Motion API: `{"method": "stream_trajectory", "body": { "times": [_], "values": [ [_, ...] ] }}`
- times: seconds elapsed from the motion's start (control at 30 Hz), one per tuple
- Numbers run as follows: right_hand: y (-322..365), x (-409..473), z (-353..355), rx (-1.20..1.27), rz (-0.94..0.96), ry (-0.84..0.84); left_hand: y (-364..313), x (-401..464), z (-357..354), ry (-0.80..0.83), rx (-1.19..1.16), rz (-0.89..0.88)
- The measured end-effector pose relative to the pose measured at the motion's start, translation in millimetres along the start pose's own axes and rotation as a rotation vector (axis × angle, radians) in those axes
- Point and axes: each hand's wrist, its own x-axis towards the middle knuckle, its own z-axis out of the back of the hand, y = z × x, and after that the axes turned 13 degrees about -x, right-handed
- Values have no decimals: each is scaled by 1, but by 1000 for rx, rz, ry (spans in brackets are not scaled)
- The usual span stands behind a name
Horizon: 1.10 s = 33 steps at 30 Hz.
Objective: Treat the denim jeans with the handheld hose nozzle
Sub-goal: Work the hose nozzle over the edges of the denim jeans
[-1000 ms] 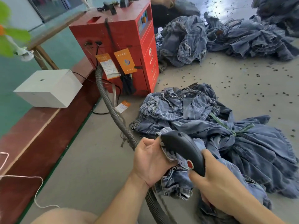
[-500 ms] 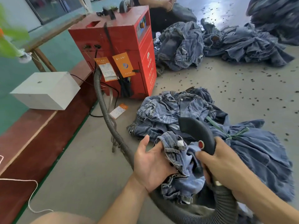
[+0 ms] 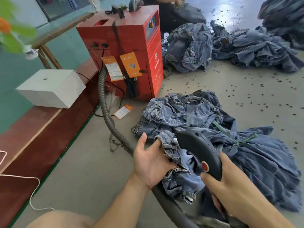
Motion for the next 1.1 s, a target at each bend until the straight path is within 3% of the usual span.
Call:
{"method": "stream_trajectory", "body": {
  "times": [0.2,0.37,0.53,0.7,0.83,1.1],
  "values": [
    [4,-6,-8,-80,4,123,-1,4,3,25,74,15],
    [-3,12,6,-35,-50,-49,12,1,6,53,106,36],
    [3,-9,20,-24,-4,4,-2,5,-1,-74,147,-109],
    [7,-14,-2,-269,24,118,6,14,-4,-238,198,-211],
    [4,-8,-7,-428,30,84,13,13,-4,-266,261,-214],
    [-14,-1,14,-218,-15,7,19,17,0,-244,306,-200]
  ]
}}
